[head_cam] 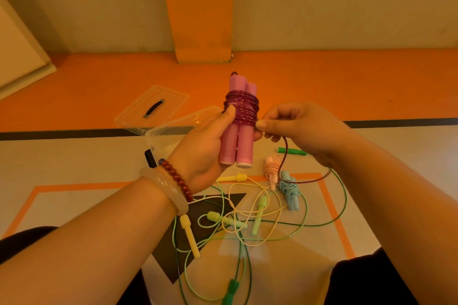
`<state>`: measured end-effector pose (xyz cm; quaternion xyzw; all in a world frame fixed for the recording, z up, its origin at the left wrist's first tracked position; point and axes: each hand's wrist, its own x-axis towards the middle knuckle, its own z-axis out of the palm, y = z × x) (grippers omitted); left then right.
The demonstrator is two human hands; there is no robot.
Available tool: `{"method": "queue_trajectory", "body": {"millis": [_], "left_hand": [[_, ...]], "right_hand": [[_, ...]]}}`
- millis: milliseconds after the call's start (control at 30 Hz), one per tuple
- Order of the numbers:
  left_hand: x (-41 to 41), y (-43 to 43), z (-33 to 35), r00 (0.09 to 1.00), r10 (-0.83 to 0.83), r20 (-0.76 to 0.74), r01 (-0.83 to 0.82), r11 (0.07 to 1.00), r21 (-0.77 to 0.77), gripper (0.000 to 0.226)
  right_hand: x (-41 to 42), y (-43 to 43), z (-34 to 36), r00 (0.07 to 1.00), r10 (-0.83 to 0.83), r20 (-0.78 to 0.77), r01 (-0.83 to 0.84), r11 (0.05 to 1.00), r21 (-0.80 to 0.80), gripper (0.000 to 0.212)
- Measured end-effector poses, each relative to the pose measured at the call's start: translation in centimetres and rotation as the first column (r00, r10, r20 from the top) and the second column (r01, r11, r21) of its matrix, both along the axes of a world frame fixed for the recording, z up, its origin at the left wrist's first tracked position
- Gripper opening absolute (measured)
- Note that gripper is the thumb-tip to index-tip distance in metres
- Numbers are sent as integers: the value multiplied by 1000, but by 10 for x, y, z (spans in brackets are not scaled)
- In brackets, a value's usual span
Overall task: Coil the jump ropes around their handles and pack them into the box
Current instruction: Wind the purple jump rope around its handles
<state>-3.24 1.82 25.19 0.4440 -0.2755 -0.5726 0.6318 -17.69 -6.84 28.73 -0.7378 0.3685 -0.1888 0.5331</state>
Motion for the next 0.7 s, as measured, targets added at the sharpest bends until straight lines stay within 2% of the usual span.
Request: {"method": "queue_trajectory", "body": {"millis": [167,300,400,500,600,633,700], "left_hand": [[-1,2,-3,1000,17,-16,-16,999,32,35],[-2,2,-3,997,67,-29,-65,996,58,58],[-2,1,-3,996,84,4,-84,995,53,53],[-2,3,1,951,186,247,-200,979,35,28],[-1,5,5,765,273,584,-322,946,-21,31],[0,5,4,725,290,624,-331,942,-52,32],[1,4,1,719,302,627,-311,945,-99,25]], "right_hand": [[2,4,-5,1000,11,6,-11,999,39,10],[4,6,-6,998,-63,7,63,997,34,12],[5,9,-5,995,-80,56,77,996,50,15],[8,14,-11,989,-121,81,118,992,31,18],[11,17,-14,979,-172,110,174,985,-6,13],[11,17,-13,977,-177,123,181,983,-22,11],[12,15,-9,971,-176,165,182,983,-24,9]]}}
